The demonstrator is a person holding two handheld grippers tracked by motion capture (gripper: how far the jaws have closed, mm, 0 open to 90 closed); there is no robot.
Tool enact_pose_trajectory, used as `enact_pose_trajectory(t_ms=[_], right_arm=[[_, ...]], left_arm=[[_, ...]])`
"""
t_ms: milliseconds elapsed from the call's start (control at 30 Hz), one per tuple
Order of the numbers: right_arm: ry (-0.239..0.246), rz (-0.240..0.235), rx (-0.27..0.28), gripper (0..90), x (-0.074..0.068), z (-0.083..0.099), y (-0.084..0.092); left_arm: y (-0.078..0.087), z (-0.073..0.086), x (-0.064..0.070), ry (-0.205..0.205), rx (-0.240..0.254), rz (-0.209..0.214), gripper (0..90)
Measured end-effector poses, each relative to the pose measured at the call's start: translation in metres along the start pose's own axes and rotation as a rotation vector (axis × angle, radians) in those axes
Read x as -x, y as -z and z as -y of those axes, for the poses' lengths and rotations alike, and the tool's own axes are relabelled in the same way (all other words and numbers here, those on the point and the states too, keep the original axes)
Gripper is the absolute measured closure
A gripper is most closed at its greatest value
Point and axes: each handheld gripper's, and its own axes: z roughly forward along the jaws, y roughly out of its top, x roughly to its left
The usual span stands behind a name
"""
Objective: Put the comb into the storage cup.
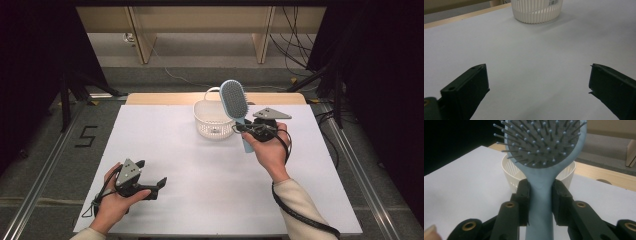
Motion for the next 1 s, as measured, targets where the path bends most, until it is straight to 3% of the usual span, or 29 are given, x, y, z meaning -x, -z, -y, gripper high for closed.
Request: enact_pose_trajectory(t_ms=[1000], right_arm=[[-0.005, -0.010, 0.026, 71.0, -0.003, -0.011, -0.008]], left_arm=[[0.000, 0.000, 0.000, -0.007, 0.001, 0.002, 2.0]])
